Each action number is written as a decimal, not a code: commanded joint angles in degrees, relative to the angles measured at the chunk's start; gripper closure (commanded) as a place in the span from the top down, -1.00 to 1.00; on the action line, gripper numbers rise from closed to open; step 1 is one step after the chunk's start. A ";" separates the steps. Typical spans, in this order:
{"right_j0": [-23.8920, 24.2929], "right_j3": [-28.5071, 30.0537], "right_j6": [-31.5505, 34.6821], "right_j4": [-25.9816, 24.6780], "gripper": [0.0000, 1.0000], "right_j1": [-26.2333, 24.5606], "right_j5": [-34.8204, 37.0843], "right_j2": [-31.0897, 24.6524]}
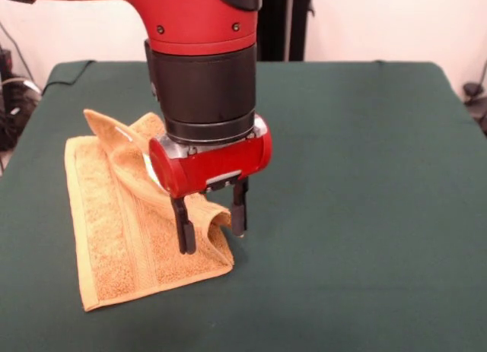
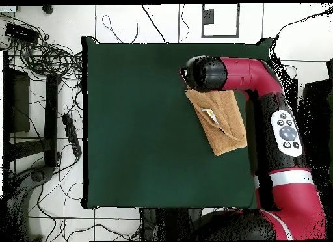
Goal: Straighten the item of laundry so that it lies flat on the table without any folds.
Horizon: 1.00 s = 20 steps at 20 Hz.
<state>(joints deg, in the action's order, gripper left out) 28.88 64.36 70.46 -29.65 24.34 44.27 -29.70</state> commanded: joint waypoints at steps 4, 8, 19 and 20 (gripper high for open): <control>-2.10 -1.50 -17.40 -1.26 1.00 -4.98 6.60 -6.35; -1.78 -2.09 -17.60 -1.13 1.00 -6.48 6.02 -6.67; -1.12 0.66 -15.23 -1.34 1.00 -3.98 6.38 -4.77; -1.04 0.88 -15.12 -1.34 1.00 -3.45 6.84 -4.49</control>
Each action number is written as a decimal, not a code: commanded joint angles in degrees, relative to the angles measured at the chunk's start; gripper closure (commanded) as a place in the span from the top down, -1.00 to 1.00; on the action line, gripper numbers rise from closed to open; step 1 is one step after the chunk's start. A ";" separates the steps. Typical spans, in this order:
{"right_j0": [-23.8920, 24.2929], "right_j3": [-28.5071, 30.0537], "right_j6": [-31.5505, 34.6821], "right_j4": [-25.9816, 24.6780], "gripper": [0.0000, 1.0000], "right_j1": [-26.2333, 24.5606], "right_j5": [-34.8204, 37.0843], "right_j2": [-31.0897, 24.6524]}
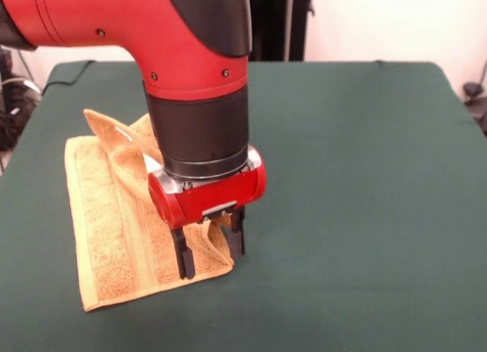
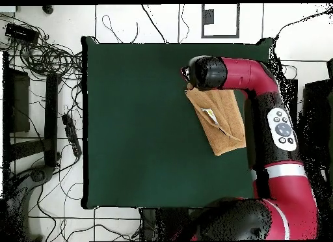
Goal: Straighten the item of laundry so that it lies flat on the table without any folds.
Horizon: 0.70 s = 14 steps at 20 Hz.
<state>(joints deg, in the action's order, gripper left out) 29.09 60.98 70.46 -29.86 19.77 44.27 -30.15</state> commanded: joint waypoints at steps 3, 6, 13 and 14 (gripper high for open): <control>-0.80 4.77 -15.07 -1.06 1.00 2.10 7.83 -3.54; -0.98 4.25 -15.32 -1.10 1.00 2.45 9.22 -3.31; -1.54 2.77 -16.56 -1.38 1.00 5.34 13.99 -2.81; -1.50 2.64 -16.68 -1.45 1.00 5.49 14.39 -2.84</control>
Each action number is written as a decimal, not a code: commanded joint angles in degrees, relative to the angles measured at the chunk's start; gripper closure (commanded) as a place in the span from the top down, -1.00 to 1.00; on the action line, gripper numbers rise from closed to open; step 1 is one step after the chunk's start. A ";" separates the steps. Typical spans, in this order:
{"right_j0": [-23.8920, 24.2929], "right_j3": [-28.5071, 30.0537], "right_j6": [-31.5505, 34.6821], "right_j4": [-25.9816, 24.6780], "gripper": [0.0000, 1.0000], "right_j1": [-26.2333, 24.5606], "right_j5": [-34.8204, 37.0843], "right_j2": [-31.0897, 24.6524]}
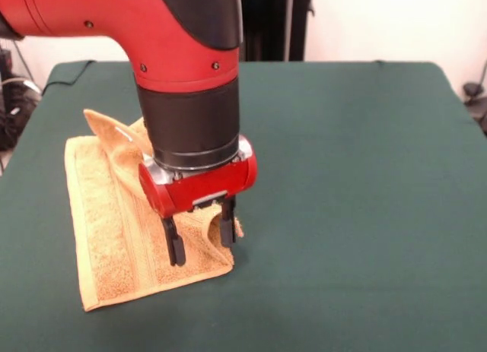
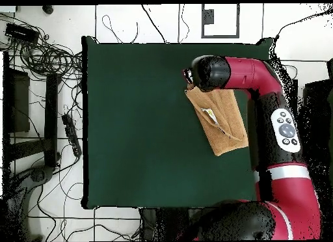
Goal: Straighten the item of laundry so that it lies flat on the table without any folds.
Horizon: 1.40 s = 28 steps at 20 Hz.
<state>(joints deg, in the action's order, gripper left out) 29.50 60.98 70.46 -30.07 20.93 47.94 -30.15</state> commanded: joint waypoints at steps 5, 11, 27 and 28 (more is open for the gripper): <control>-0.88 4.29 -15.64 -1.39 1.00 4.38 9.83 -3.06; -0.39 4.66 -15.32 -1.57 1.00 3.64 8.05 -3.60; 1.03 8.81 -6.89 -1.84 1.00 2.87 -0.23 -2.02; 1.13 9.05 -6.82 -1.79 1.00 3.36 0.07 -1.83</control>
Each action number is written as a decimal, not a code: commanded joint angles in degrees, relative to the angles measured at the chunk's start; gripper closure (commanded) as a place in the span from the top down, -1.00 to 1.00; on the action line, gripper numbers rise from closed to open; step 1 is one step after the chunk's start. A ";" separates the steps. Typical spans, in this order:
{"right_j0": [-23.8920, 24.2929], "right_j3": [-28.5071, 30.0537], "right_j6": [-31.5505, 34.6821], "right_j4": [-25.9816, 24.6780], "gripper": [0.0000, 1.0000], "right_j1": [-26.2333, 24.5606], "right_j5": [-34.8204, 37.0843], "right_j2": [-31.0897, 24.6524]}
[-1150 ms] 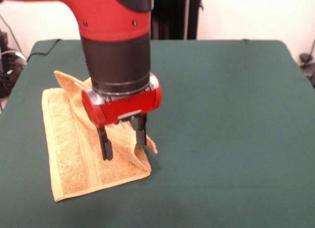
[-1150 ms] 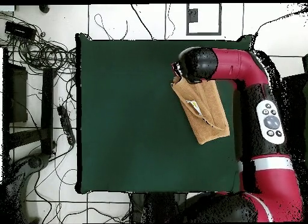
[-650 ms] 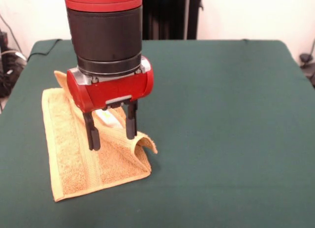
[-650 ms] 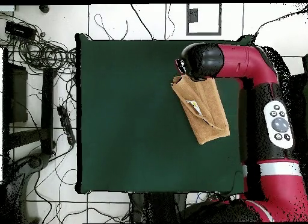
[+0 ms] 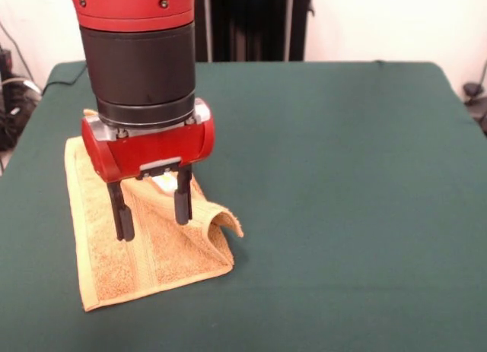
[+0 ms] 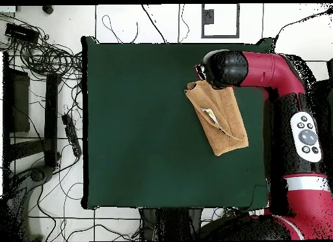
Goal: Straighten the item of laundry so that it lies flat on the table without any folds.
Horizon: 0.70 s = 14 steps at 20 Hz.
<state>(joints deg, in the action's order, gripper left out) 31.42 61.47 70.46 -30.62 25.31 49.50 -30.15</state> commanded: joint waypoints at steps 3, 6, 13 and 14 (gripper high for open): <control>-0.72 9.31 -6.69 -1.25 1.00 0.67 -0.50 -1.23; -0.31 9.70 -6.58 -1.17 1.00 1.60 0.33 -0.85; 1.68 14.41 -3.66 -0.99 1.00 2.89 -3.32 -0.51; 1.82 14.94 -3.19 -1.04 1.00 2.87 -3.94 -0.52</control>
<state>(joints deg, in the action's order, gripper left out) 32.44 66.44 70.46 -30.80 28.29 48.75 -30.15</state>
